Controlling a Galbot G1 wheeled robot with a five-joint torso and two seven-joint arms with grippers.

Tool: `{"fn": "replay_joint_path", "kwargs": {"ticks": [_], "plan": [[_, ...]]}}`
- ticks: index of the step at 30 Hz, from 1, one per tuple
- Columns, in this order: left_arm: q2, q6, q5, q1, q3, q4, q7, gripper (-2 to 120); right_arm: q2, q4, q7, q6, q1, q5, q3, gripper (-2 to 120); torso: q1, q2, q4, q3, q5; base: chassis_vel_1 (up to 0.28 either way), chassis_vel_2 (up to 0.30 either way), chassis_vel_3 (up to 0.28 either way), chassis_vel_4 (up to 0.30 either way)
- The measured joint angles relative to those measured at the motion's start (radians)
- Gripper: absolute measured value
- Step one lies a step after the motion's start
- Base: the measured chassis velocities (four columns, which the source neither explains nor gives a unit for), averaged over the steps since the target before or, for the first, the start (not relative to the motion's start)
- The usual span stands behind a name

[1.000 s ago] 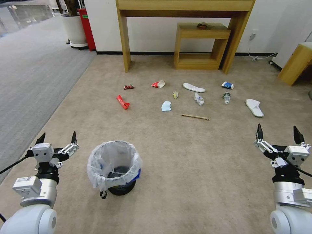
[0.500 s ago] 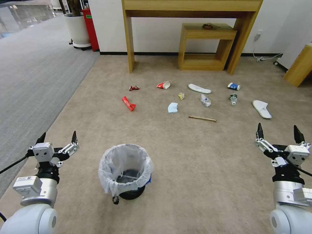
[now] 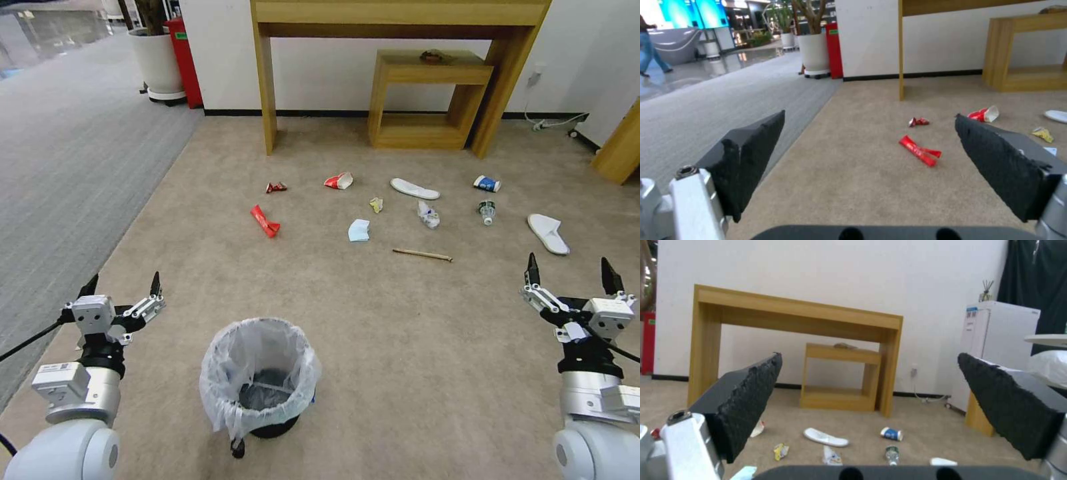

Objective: Pick up the trash bin and place the garbage on the floor into it.

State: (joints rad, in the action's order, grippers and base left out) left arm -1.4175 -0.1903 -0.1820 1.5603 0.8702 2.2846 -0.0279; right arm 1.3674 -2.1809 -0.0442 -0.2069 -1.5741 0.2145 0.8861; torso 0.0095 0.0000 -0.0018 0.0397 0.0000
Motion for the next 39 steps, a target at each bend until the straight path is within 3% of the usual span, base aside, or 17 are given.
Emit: {"fn": "replay_joint_path", "kwargs": {"ticks": [11,18,22,23,26,27,30,33,39], "plan": [[0.0,0.007,0.043,0.02,-0.009,-0.017,-0.004,100,-0.001,0.006,-0.021,-0.01,0.01,-0.003,-0.008,100,0.0,0.0,0.0,0.0,0.0,-0.107,0.105,0.107,-0.097],[0.056,-0.064,-0.002,0.07,-0.017,-0.006,0.029,100,-0.005,0.006,-0.024,-0.01,0.004,-0.009,-0.008,100,0.0,0.0,0.0001,0.0,-0.0002,-0.008,0.01,0.007,-0.006],[0.173,-0.28,-0.165,0.119,-0.034,0.052,0.127,100,-0.01,0.002,-0.024,-0.004,-0.003,-0.028,-0.007,100,0.0,0.0,-0.0001,0.0,0.0001,0.0,0.0,0.0,0.0],[0.173,-0.28,-0.165,0.119,-0.034,0.052,0.127,100,-0.01,0.002,-0.024,-0.004,-0.003,-0.028,-0.007,100,0.0,0.0,-0.0001,0.0,0.0001,0.0,0.0,0.0,0.0],[0.25,-0.409,-0.274,0.143,-0.058,0.078,0.218,100,-0.013,-0.006,-0.022,0.012,-0.002,-0.041,-0.011,100,0.0,0.0,0.0,0.0,-0.0001,0.0,0.0,0.0,0.0],[0.25,-0.409,-0.274,0.143,-0.058,0.078,0.218,100,-0.013,-0.006,-0.022,0.012,-0.002,-0.041,-0.011,100,0.0,0.0,0.0,0.0,-0.0001,0.0,0.0,0.0,0.0],[0.299,-0.492,-0.396,0.147,-0.096,0.09,0.329,100,-0.015,-0.008,-0.023,0.016,0.0,-0.043,-0.015,100,0.0,0.0,0.0,0.0,-0.0001,0.0,0.0,0.0,0.0],[0.324,-0.53,-0.468,0.151,-0.126,0.092,0.385,100,-0.015,-0.008,-0.025,0.017,0.0,-0.044,-0.017,100,0.0,0.0,-0.0001,0.0,-0.0001,0.0,0.0,0.0,0.0],[0.358,-0.554,-0.514,0.166,-0.208,0.085,0.419,100,-0.017,-0.009,-0.027,0.017,-0.002,-0.043,-0.018,100,0.0,0.0,0.0,0.0,0.0,0.0,0.0,0.0,0.0]]}}
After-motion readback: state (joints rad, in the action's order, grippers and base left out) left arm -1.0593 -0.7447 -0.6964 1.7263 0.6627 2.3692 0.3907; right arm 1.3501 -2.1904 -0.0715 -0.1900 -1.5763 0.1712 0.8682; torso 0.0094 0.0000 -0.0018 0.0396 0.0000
